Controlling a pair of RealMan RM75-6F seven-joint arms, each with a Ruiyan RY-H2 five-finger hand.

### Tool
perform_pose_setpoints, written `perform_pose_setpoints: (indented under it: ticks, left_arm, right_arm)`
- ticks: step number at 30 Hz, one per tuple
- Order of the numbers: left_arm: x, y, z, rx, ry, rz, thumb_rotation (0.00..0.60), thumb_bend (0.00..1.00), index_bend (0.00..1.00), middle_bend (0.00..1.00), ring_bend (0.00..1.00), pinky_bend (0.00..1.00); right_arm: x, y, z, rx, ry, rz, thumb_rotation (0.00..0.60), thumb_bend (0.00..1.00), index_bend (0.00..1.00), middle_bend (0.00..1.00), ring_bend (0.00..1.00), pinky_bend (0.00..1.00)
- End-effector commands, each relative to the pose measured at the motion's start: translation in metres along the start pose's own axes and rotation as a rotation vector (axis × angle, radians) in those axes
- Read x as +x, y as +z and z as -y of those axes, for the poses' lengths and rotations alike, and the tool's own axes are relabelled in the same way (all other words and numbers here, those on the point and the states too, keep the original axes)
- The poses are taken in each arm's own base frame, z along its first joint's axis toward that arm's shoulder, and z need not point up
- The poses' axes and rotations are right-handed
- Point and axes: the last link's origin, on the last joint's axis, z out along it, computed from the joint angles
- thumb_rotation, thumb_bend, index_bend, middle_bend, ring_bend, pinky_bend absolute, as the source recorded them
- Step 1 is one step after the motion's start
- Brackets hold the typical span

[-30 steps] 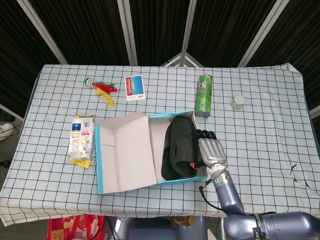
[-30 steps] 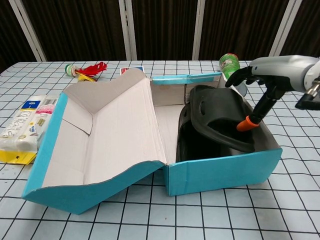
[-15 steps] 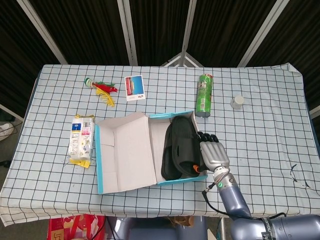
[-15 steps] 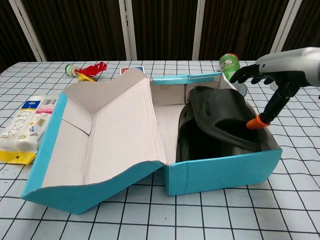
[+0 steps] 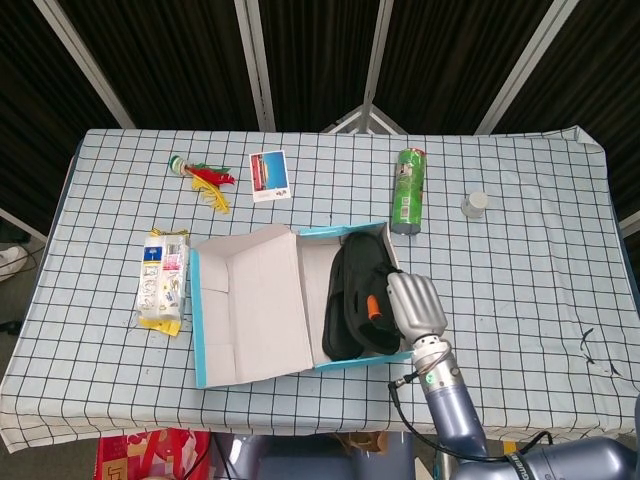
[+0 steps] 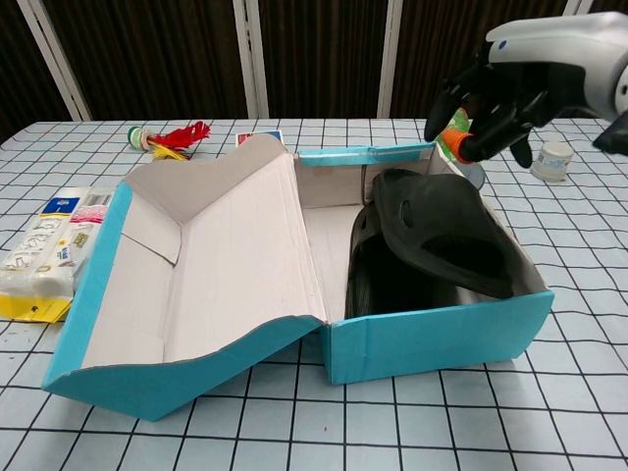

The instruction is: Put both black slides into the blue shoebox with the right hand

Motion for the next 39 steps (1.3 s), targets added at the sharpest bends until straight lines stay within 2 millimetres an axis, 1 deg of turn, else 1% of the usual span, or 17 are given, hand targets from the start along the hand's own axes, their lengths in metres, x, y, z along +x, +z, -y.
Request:
perform_pose_setpoints:
  ticks: [1, 4, 9, 11, 15, 24, 32, 39]
  left_arm:
    - [0.0, 0.0, 0.0, 0.0, 0.0, 0.0, 0.6, 0.73, 0.17, 0.04, 0.0, 0.0]
    - [0.0, 0.001, 0.001, 0.003, 0.001, 0.001, 0.6, 0.73, 0.17, 0.04, 0.0, 0.0]
    - [0.0, 0.001, 0.002, 0.007, 0.002, 0.001, 0.6, 0.73, 0.17, 0.04, 0.0, 0.0]
    - [0.0, 0.001, 0.002, 0.006, 0.003, 0.001, 0.6, 0.73, 0.17, 0.04, 0.0, 0.0]
    - [-0.002, 0.002, 0.001, 0.006, 0.005, 0.008, 0.6, 0.73, 0.17, 0.04, 0.0, 0.0]
    - [-0.001, 0.001, 0.001, 0.008, 0.002, 0.009, 0.6, 0.73, 0.18, 0.04, 0.0, 0.0]
    - [-0.001, 0.002, 0.002, 0.005, 0.001, 0.012, 0.6, 0.73, 0.18, 0.04, 0.0, 0.0]
    - [0.0, 0.002, 0.003, 0.009, -0.002, 0.007, 0.6, 0.73, 0.18, 0.04, 0.0, 0.0]
  right_arm:
    - [-0.007, 0.007, -0.001, -0.008, 0.048, -0.021, 0.6, 0.66, 0.52, 0.41, 0.53, 0.74]
    - [-0.015, 0.014, -0.002, -0.001, 0.084, -0.02, 0.6, 0.69, 0.53, 0.41, 0.54, 0.75]
    - [-0.021, 0.027, -0.009, -0.016, 0.102, -0.022, 0.6, 0.7, 0.58, 0.43, 0.56, 0.78]
    - [-0.023, 0.03, -0.012, -0.02, 0.123, -0.024, 0.6, 0.7, 0.59, 0.44, 0.58, 0.8]
    - [-0.03, 0.031, -0.014, -0.022, 0.126, -0.007, 0.6, 0.7, 0.59, 0.45, 0.59, 0.82]
    - [-0.041, 0.034, -0.012, -0.021, 0.124, 0.009, 0.6, 0.7, 0.59, 0.45, 0.62, 0.92]
    - [-0.054, 0.036, -0.007, -0.025, 0.126, 0.038, 0.6, 0.7, 0.59, 0.45, 0.62, 0.92]
    - [-0.063, 0.04, -0.015, -0.055, 0.136, 0.054, 0.6, 0.7, 0.59, 0.45, 0.62, 0.93]
